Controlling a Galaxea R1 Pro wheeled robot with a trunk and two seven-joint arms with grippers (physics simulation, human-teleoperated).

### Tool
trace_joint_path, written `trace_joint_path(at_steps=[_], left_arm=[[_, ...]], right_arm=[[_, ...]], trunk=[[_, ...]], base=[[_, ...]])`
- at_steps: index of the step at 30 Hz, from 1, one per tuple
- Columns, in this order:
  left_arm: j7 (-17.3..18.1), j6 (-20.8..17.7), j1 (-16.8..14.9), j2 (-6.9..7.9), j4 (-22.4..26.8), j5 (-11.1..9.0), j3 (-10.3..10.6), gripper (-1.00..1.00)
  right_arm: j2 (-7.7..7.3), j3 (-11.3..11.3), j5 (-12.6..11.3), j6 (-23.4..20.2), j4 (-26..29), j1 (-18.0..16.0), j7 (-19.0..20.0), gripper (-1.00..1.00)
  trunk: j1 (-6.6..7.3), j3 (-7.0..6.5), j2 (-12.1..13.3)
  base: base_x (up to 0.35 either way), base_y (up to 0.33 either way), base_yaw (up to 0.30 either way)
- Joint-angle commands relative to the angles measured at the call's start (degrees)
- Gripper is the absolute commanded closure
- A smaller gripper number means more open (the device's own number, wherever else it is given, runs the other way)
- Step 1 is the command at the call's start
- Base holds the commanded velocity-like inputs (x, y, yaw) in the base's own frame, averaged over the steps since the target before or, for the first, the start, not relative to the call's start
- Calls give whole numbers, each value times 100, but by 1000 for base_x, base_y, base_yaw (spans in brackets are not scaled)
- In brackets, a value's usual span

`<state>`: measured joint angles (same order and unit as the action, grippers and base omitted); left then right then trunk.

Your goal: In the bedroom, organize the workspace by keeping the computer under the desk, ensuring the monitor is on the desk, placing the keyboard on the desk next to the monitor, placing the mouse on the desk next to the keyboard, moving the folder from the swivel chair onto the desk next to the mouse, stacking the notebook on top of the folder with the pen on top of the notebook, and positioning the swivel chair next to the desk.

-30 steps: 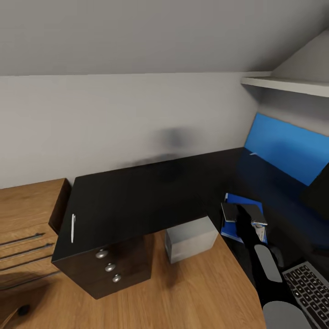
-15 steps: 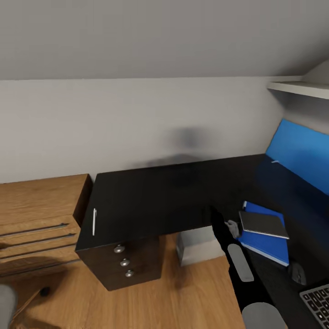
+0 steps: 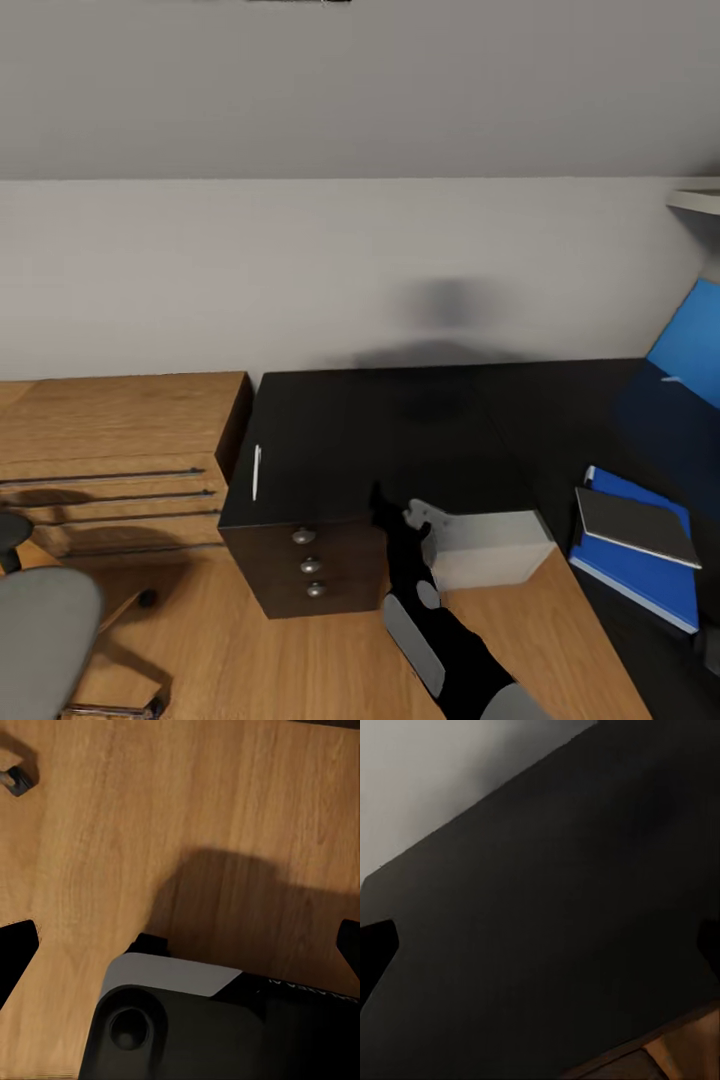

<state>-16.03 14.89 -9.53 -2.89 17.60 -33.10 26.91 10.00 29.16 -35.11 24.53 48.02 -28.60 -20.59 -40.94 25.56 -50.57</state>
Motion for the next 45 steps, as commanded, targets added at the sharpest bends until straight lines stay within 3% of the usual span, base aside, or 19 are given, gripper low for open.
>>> trace_joint_path(at_steps=[1, 8, 16, 45], left_arm=[[-36, 23, -5, 2, -3, -39, 49, -100], [-32, 22, -4, -3, -10, -38, 51, -100], [-32, 22, -4, -7, -11, -38, 52, -100], [-32, 38, -3, -2, -11, -38, 52, -100]], right_arm=[[0, 66, -38, 66, -13, -6, -57, -100], [0, 243, 37, 173, -331, -5, -206, -100], [0, 256, 151, 182, -408, -5, -217, -100], [0, 269, 202, 184, -447, -5, -211, -100]], trunk=[[22, -13, 37], [176, -139, 318], [351, -282, 639], [988, -803, 1802]], base=[[0, 0, 297], [0, 0, 297], [0, 0, 297], [0, 0, 297]])
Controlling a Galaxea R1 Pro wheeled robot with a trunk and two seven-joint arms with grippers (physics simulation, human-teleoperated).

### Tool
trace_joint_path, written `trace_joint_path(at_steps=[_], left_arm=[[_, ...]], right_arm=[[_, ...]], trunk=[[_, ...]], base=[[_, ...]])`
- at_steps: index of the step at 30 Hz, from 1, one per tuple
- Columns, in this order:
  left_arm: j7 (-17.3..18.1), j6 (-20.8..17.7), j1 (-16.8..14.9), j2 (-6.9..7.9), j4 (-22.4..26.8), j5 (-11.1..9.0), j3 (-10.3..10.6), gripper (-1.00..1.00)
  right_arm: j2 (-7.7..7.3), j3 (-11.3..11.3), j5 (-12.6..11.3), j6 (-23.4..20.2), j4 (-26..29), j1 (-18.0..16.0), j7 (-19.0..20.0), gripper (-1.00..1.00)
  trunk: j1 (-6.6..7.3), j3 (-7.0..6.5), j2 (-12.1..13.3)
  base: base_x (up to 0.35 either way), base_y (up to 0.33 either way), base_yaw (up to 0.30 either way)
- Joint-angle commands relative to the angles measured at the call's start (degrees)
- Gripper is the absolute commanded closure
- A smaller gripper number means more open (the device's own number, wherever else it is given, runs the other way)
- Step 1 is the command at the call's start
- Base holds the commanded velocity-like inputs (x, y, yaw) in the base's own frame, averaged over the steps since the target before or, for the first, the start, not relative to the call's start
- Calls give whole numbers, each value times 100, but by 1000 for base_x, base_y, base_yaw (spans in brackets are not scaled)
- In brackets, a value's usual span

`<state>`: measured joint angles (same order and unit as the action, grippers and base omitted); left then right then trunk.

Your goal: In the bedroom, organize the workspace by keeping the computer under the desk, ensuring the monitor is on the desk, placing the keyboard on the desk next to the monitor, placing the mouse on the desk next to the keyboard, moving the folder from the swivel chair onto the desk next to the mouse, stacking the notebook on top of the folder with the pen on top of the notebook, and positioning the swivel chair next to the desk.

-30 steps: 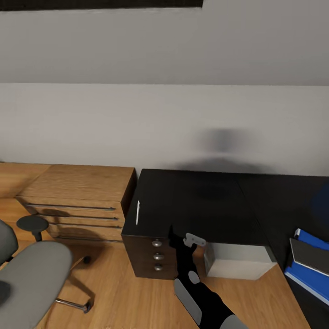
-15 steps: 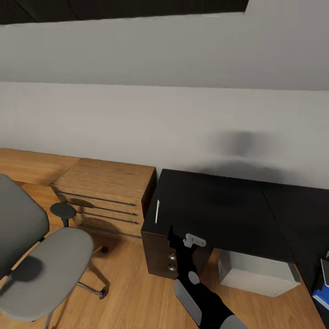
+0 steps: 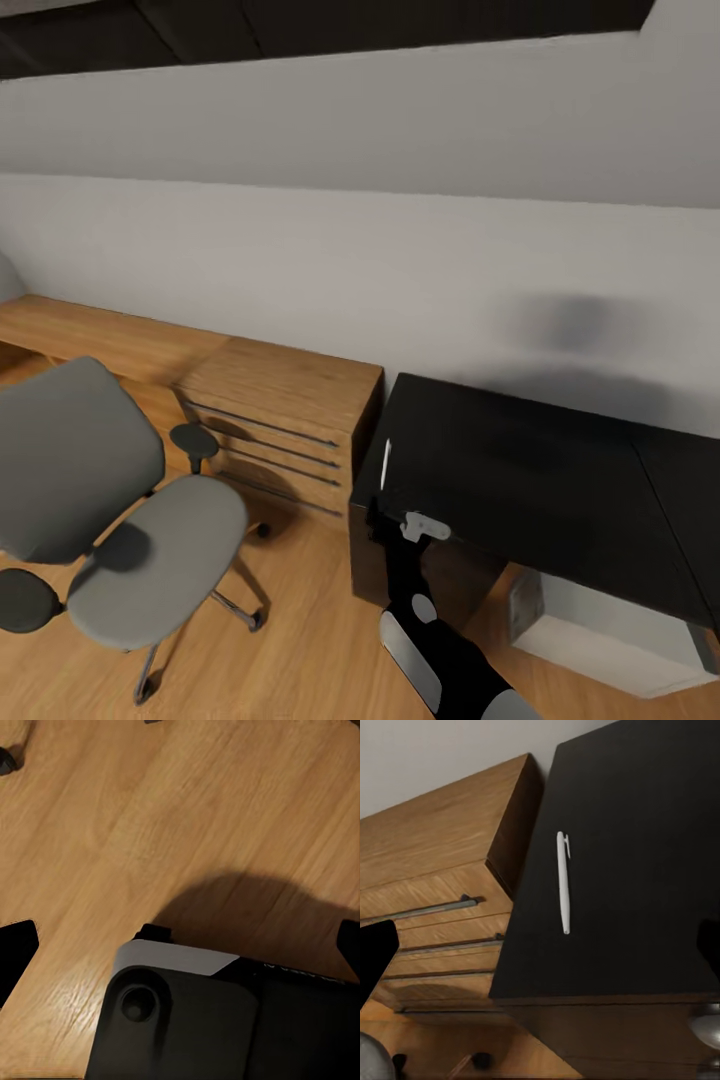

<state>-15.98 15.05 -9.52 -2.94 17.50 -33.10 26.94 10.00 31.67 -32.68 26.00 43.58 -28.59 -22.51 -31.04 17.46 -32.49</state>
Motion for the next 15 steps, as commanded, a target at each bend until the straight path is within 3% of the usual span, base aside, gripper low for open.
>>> trace_joint_path(at_steps=[1, 5, 10, 15], left_arm=[[-37, 25, -5, 3, -1, -38, 48, -100], [-37, 31, -5, 4, -1, -35, 48, -100], [-37, 27, -5, 4, -1, -30, 48, -100], [-37, 24, -5, 4, -1, -30, 48, -100]], right_arm=[[0, 18, -39, 36, 0, -7, -19, -100], [0, 16, -37, 34, 32, -7, -8, -100], [0, 20, -65, -75, 52, -7, 120, -100], [0, 13, -65, -120, 78, -7, 618, -100]], trunk=[[21, -11, 34], [109, -82, 195], [218, -172, 395], [328, -262, 596]], base=[[0, 0, 297], [0, 0, 208], [0, 0, 44], [0, 0, 6]])
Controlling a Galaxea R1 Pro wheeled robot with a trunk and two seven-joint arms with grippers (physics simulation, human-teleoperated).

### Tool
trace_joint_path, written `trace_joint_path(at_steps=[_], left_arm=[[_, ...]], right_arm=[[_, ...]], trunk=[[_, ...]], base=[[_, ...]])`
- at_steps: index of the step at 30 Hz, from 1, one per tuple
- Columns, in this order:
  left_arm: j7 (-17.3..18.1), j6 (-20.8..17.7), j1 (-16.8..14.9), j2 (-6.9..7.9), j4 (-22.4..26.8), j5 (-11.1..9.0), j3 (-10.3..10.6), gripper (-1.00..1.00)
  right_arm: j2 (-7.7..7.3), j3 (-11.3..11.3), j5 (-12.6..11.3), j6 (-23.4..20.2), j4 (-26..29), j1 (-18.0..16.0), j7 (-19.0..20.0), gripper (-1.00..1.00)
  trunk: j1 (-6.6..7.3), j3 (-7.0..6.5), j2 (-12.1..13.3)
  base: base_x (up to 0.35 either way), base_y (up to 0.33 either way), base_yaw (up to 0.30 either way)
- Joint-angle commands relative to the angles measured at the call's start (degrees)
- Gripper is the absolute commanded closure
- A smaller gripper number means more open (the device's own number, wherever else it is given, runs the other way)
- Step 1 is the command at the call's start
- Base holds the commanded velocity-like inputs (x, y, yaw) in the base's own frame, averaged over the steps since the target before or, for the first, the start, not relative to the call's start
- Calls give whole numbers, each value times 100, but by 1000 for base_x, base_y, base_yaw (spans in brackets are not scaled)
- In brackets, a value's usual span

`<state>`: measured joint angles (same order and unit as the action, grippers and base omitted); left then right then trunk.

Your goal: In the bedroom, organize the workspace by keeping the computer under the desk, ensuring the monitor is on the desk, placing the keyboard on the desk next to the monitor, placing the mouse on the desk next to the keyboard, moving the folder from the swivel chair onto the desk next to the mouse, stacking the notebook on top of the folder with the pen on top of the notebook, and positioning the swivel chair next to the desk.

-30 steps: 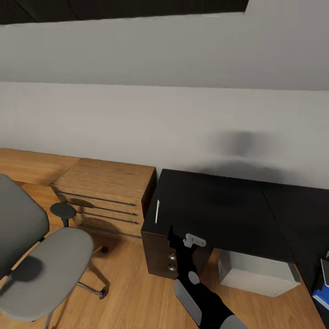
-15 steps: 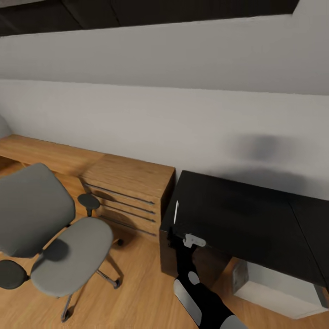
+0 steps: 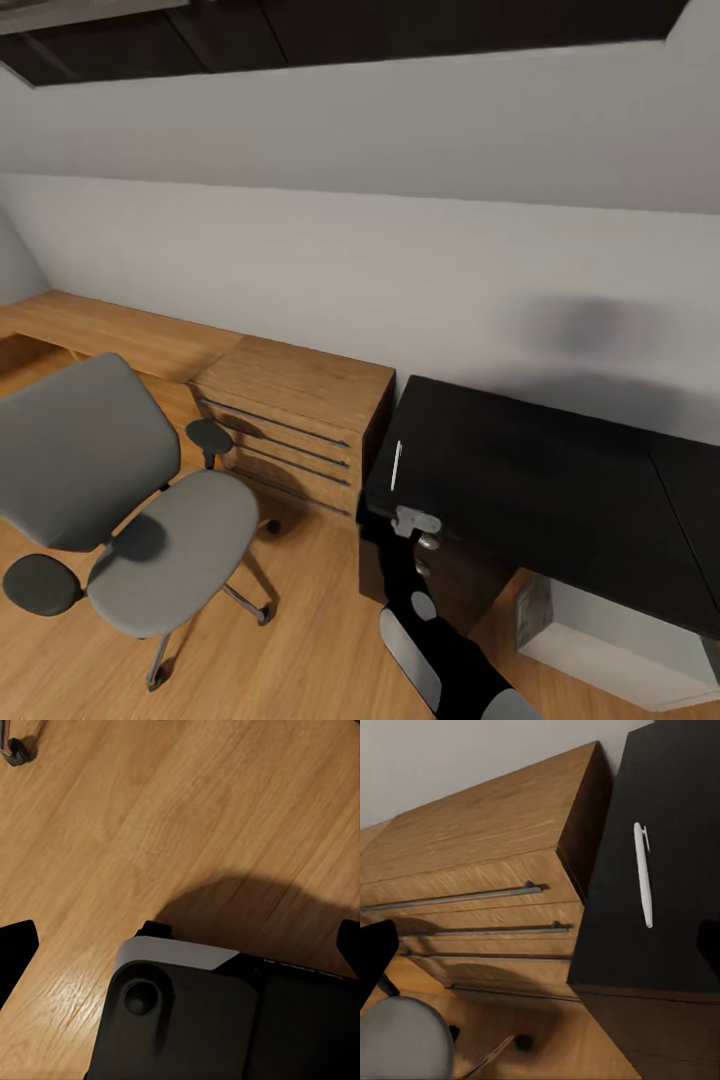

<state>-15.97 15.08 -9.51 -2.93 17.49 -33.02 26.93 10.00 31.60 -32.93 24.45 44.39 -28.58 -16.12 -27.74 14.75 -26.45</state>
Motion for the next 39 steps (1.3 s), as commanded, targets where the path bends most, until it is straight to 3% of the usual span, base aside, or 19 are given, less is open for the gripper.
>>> trace_joint_path(at_steps=[1, 9, 12, 14, 15, 16, 19, 21, 30, 36, 38, 39], left_arm=[[-37, 25, -6, 3, 0, -38, 49, -100], [-35, 38, -5, -5, 0, -29, 59, -100], [-31, 43, -6, -7, 0, -28, 64, -100], [-31, 47, -4, -7, 0, -25, 66, -100], [-31, 49, -4, -7, 0, -23, 66, -100], [-31, 51, -4, -6, 0, -22, 66, -100], [-31, 58, -4, -6, 0, -21, 66, -100], [-34, 67, -3, -6, 0, -20, 68, -100], [-36, 133, -3, -7, 95, -23, 78, -100], [-55, -8, 0, 49, 1252, -32, 48, -100], [-76, -220, 1, 80, 1582, -34, 45, -100], [-130, -518, 1, 129, 1959, -35, 43, -100]], right_arm=[[0, 7, -39, 38, 40, -7, 67, -100], [0, -153, -18, 200, 276, -7, 179, -100], [0, -268, -8, 193, 265, -15, 223, -100], [0, -316, 124, -421, 254, -148, 190, -100], [0, -326, 244, -1097, 247, -397, 74, -100], [0, -328, 282, -1372, 236, -511, -4, -100], [0, -336, 418, -3038, -172, -1323, -655, -100], [0, -329, 454, -3423, -613, -1725, -871, -100], [0, -300, 477, -3574, -1022, -2000, -1062, -100], [0, -186, 574, -3600, -1116, -2018, -1090, -100], [0, -143, 623, -3608, -1132, -2018, -1092, -100], [0, -115, 660, -3613, -1143, -2019, -1093, -100]], trunk=[[20, -9, 33], [196, -153, 353], [196, -153, 354], [196, -153, 354], [196, -153, 354], [196, -153, 354], [196, -153, 354], [196, -153, 354], [196, -153, 354], [196, -153, 354], [196, -153, 354], [196, -153, 354]], base=[[0, 0, 2], [0, 0, 0], [0, 0, 0], [0, 0, 0], [0, 0, 0], [0, 0, 0], [0, 0, 0], [0, 0, 0], [0, 0, 0], [0, 0, 0], [0, 0, 0], [0, 0, 0]])
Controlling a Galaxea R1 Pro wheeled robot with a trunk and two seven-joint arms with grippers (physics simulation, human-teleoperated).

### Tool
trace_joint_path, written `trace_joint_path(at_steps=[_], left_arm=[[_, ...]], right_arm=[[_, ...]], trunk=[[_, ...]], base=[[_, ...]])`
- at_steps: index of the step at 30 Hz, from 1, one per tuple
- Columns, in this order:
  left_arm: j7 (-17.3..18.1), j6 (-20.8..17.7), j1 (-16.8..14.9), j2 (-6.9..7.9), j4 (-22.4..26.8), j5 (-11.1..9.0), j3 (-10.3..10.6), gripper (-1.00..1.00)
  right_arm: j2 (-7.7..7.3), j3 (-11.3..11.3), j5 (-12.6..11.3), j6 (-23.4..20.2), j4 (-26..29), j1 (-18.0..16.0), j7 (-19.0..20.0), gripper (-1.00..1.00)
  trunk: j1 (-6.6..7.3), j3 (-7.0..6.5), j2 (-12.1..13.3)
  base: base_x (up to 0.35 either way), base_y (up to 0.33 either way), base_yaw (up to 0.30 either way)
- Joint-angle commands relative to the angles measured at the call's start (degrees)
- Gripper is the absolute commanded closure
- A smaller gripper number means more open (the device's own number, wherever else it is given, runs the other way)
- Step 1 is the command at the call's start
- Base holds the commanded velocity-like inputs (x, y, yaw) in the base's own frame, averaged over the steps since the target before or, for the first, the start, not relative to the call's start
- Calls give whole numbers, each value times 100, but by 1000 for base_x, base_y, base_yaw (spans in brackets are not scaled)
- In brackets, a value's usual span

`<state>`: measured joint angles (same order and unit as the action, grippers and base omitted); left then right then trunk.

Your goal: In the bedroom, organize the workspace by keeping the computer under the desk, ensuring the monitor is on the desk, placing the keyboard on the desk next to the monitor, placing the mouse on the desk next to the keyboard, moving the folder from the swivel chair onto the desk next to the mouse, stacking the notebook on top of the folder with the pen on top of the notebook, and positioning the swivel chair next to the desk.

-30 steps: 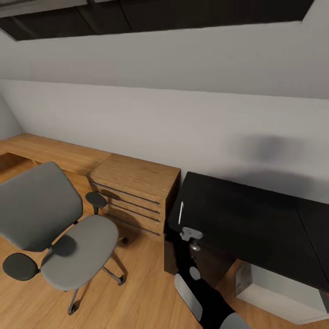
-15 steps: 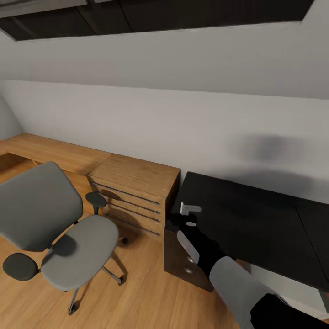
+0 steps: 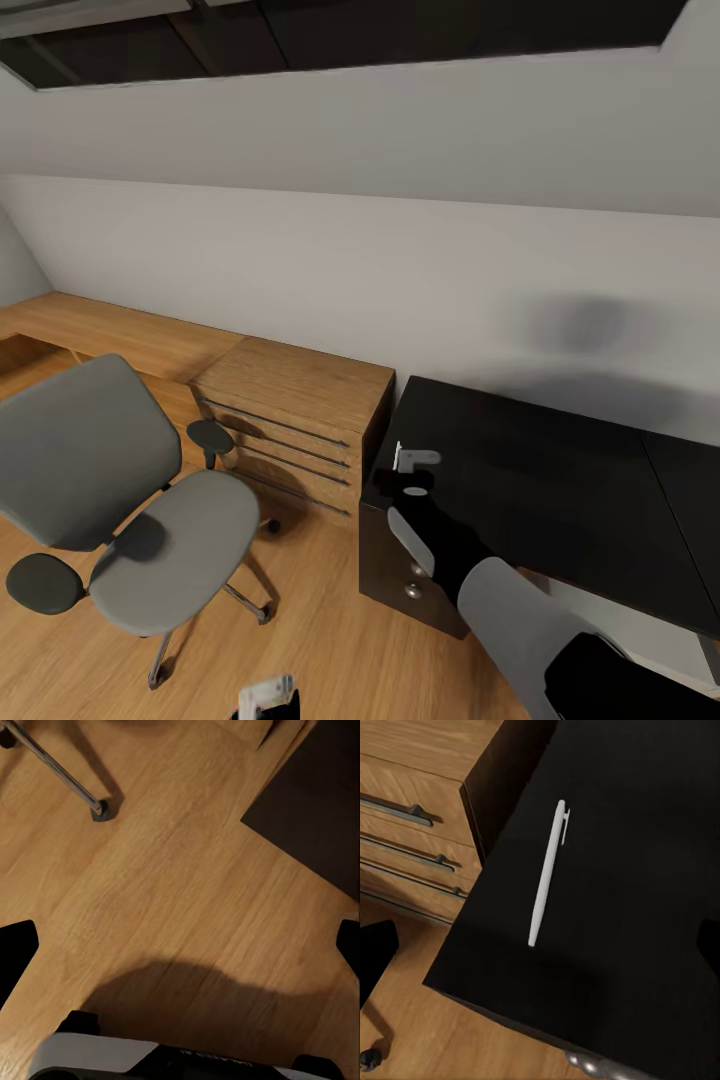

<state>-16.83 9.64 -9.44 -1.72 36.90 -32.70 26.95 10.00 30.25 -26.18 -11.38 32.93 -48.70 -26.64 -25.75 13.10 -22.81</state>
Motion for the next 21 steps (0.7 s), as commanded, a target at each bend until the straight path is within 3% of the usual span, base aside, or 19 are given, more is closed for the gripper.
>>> trace_joint_path(at_steps=[1, 2, 3, 5, 7, 11, 13, 21], left_arm=[[-167, -341, -5, 60, 435, -79, 41, -100], [-731, -1303, -5, 140, 1429, -116, 25, -100], [-1039, -1760, -5, 161, 1893, -163, 8, -100], [-1327, -2153, -5, 175, 2349, -243, -18, -100], [-1781, -2632, -5, 189, 3211, -476, -56, -100], [-2198, -2897, -5, 203, 4195, -830, -70, -100], [-2290, -2941, -5, 236, 4445, -934, -73, -100], [-2381, -2962, -5, 421, 4411, -997, 12, -100]], right_arm=[[0, 39, 9, -33, -1, -5, -42, -100], [0, 58, 35, -19, -2, 0, -41, -100], [0, 62, 39, -11, 0, 4, -39, -100], [0, 64, 29, 1, 1, 9, -37, -100], [0, 65, 6, 23, 3, 15, -39, -100], [0, 57, -6, 18, 9, 18, -42, -100], [0, 50, -8, 9, 15, 17, -43, -100], [0, 44, 12, 53, -2, 61, -21, -100]], trunk=[[-3, 12, -11], [-3, 12, -11], [-3, 12, -11], [-3, 12, -11], [-3, 12, -11], [-3, 12, -11], [-3, 12, -11], [-3, 12, -11]], base=[[0, 0, 0], [0, 0, 0], [0, 0, 0], [0, 0, 0], [0, 0, 0], [0, 0, 0], [10, 0, 0], [196, 0, 0]])
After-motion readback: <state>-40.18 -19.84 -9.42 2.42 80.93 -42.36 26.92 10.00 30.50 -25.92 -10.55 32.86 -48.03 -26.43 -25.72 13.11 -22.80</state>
